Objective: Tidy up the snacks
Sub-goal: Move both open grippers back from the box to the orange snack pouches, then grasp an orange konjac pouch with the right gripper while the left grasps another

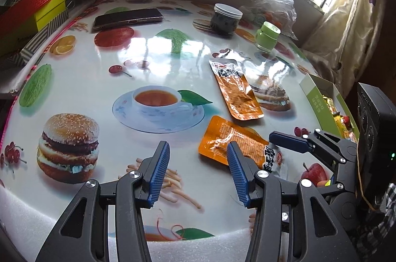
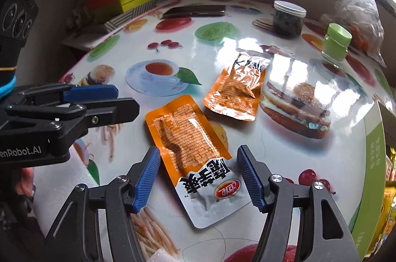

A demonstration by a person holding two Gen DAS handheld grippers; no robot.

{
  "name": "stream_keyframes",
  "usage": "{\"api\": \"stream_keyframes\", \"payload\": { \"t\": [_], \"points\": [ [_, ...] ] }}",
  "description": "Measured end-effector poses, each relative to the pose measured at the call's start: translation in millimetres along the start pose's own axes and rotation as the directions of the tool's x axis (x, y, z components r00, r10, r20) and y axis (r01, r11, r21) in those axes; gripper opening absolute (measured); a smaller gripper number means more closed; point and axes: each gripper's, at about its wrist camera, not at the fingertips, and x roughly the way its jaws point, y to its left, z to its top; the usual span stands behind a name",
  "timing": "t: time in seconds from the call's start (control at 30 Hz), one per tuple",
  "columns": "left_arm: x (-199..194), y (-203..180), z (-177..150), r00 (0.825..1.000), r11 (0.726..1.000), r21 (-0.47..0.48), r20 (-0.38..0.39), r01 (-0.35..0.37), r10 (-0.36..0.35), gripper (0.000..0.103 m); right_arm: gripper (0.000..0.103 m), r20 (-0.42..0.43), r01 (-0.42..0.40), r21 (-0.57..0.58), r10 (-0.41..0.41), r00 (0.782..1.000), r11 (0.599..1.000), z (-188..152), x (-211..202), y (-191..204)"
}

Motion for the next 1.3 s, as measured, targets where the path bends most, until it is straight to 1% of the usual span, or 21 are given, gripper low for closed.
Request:
{"api": "stream_keyframes", "payload": {
  "t": [0.13,0.23,0.3,0.5,0.6,0.7,0.97,1.03,1.1,1.3],
  "points": [
    [-0.1,3.5,0.4,1.000,1.000,-0.011,0.001,0.001,-0.001,0.049,0.072,-0.040,0.005,-0.086,-0.009,0.999,0.996,1.7,5.1,8.6],
    [0.1,6.2,0.7,1.000,1.000,-0.020,0.002,0.003,-0.003,0.049,0.074,-0.056,-0.003,-0.161,-0.006,0.998,0.987,0.2,6.9,13.6],
    [1.0,7.4,0.9,1.000,1.000,-0.024,0.000,0.002,-0.002,0.049,0.074,-0.066,-0.018,-0.166,0.007,0.998,0.986,2.5,8.5,11.5],
    [1.2,7.7,0.9,1.000,1.000,-0.025,0.000,0.004,-0.004,0.049,0.074,-0.070,-0.002,-0.157,-0.009,0.997,0.988,8.7,12.3,11.3],
    [0.8,8.1,1.0,1.000,1.000,-0.025,0.000,0.004,-0.004,0.049,0.070,-0.060,0.016,-0.134,-0.024,0.998,0.991,8.9,11.8,10.4],
    [-0.1,9.3,1.7,1.000,1.000,-0.029,0.002,0.002,-0.001,0.049,0.056,-0.052,0.043,-0.100,-0.048,0.998,0.994,9.8,9.5,6.7],
    [1.9,8.2,3.7,1.000,1.000,-0.028,0.000,-0.004,0.004,0.049,0.046,-0.026,0.047,-0.037,-0.048,0.998,0.998,3.3,-1.4,0.8],
    [2.8,6.9,4.4,1.000,1.000,-0.025,-0.002,-0.003,0.003,0.049,0.039,-0.012,0.048,-0.020,-0.048,0.999,0.999,1.8,-5.2,-0.5],
    [3.5,5.1,5.0,1.000,1.000,-0.023,-0.003,-0.005,0.005,0.049,0.034,-0.002,0.052,-0.005,-0.052,0.999,0.999,0.1,-8.1,-1.2],
    [3.9,2.0,6.3,1.000,1.000,-0.018,-0.004,-0.013,0.013,0.049,0.030,0.017,0.059,0.052,-0.060,0.998,0.997,-7.0,-14.7,-9.4]
  ]
}}
